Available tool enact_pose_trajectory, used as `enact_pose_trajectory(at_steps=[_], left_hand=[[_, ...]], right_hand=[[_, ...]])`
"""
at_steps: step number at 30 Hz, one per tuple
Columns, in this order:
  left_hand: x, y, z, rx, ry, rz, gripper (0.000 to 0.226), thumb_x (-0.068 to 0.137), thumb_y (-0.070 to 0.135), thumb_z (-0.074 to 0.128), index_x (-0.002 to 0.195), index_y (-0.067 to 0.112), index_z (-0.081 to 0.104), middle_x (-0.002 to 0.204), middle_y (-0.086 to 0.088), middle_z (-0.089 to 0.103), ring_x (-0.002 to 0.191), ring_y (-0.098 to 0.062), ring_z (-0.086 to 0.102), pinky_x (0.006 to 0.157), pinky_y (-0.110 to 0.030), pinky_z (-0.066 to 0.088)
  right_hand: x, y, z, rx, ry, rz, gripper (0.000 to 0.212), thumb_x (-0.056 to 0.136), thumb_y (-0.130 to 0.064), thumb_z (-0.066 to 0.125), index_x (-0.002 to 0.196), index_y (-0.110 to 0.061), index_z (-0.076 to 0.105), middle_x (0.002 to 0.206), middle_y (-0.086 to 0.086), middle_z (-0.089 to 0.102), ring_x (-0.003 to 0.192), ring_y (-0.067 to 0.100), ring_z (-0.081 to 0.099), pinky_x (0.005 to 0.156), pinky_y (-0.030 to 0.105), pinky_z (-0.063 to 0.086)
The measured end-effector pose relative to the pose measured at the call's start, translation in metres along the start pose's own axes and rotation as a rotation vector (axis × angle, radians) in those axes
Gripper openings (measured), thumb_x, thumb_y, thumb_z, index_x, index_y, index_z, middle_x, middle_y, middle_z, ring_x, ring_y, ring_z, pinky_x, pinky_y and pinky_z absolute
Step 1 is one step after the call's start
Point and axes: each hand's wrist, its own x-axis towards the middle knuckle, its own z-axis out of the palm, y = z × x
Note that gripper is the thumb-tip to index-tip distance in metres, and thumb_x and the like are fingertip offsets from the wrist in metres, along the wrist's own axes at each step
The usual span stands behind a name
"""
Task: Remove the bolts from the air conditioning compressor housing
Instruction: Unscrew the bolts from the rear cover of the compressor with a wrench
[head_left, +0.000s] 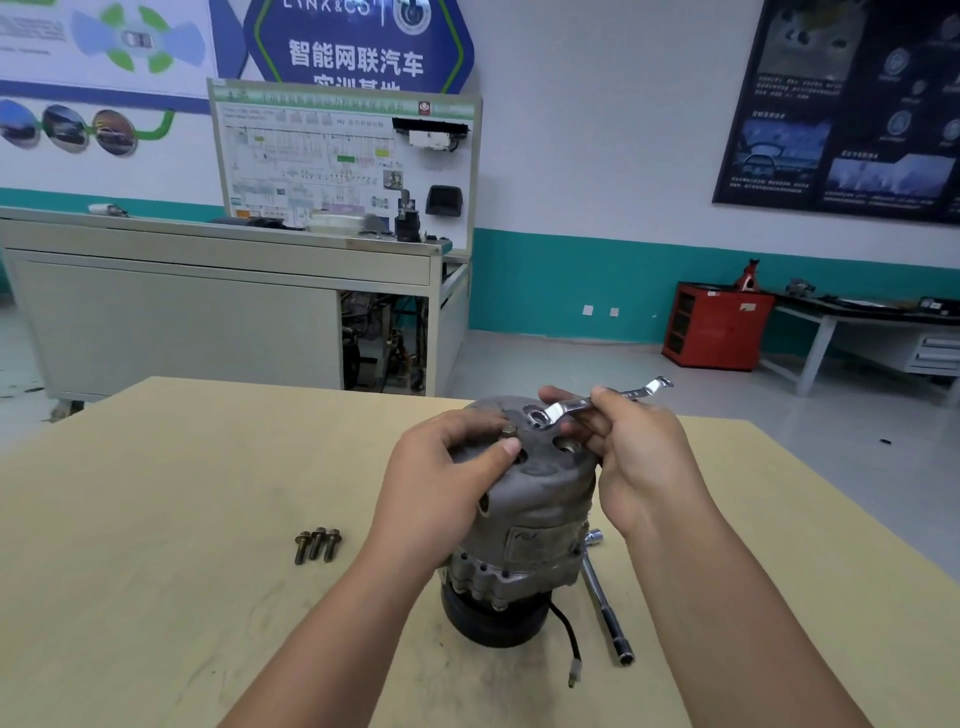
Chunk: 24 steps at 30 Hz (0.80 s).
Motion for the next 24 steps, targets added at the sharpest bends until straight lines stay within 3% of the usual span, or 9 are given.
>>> enact_pose_trajectory(at_steps=[4,7,9,12,15,19,22,24], left_hand=[[0.006,0.002,-0.001,-0.213,0.081,-0.102,0.008,0.081,0.018,0.072,0.084,0.026,0.075,0.081,0.013,0.073,0.076,0.003,0.067,0.059,-0.008,0.047],[0.011,0.003,-0.013,-0.242,0.137,-0.093,0.005,0.082,0.023,0.071,0.084,0.026,0.074,0.078,0.016,0.073,0.071,0.009,0.064,0.056,-0.004,0.044],[0.012,-0.003,-0.032,-0.16,0.16,-0.074,0.005,0.082,0.025,0.07,0.086,0.025,0.074,0.078,0.019,0.072,0.069,0.012,0.062,0.058,-0.005,0.045],[0.011,-0.025,-0.073,0.031,0.184,-0.127,0.004,0.083,0.024,0.07,0.081,0.024,0.074,0.079,0.012,0.073,0.07,0.008,0.061,0.065,-0.018,0.047],[0.007,-0.061,-0.117,0.236,0.236,-0.272,0.011,0.084,0.02,0.071,0.073,0.023,0.072,0.078,0.005,0.072,0.065,-0.007,0.057,0.056,-0.024,0.038],[0.002,-0.11,-0.151,0.489,0.194,-0.452,0.02,0.085,0.017,0.069,0.066,0.013,0.072,0.068,-0.006,0.066,0.045,-0.019,0.036,0.05,-0.027,0.026],[0.003,-0.134,-0.152,0.586,0.14,-0.486,0.005,0.085,0.019,0.069,0.081,0.016,0.072,0.067,0.0,0.07,0.051,-0.017,0.049,0.049,-0.024,0.032],[0.006,-0.142,-0.148,0.668,0.117,-0.469,0.004,0.084,0.021,0.07,0.079,0.022,0.07,0.061,0.006,0.069,0.059,-0.011,0.058,0.05,-0.022,0.035]], right_hand=[[0.0,0.001,-0.003,0.008,-0.005,-0.002,0.026,0.102,-0.01,0.034,0.083,-0.002,0.05,0.063,0.005,0.072,0.039,0.009,0.055,0.041,0.016,0.046],[0.0,0.002,-0.004,-0.031,0.007,-0.017,0.027,0.102,-0.011,0.034,0.086,0.0,0.052,0.065,0.004,0.072,0.042,0.008,0.057,0.044,0.016,0.048],[0.0,0.003,-0.004,-0.047,0.006,-0.033,0.026,0.102,-0.01,0.034,0.089,0.001,0.053,0.064,0.003,0.072,0.043,0.008,0.059,0.044,0.015,0.047],[-0.001,0.005,-0.004,-0.054,0.005,-0.046,0.027,0.102,-0.01,0.034,0.086,0.0,0.053,0.064,0.004,0.072,0.046,0.009,0.063,0.042,0.015,0.046],[0.0,0.008,-0.003,-0.058,0.012,-0.062,0.027,0.102,-0.011,0.035,0.084,-0.002,0.054,0.066,0.005,0.073,0.05,0.011,0.065,0.044,0.016,0.047],[0.0,0.01,-0.004,-0.072,0.027,-0.081,0.033,0.102,-0.012,0.036,0.079,-0.003,0.058,0.068,0.005,0.073,0.055,0.012,0.068,0.045,0.016,0.048],[-0.002,0.01,-0.004,-0.064,0.017,-0.084,0.037,0.101,-0.011,0.036,0.074,-0.004,0.06,0.068,0.005,0.073,0.055,0.012,0.067,0.046,0.015,0.049],[-0.002,0.01,-0.005,-0.051,0.011,-0.079,0.038,0.101,-0.011,0.036,0.073,-0.003,0.06,0.068,0.005,0.073,0.053,0.011,0.066,0.045,0.015,0.048]])
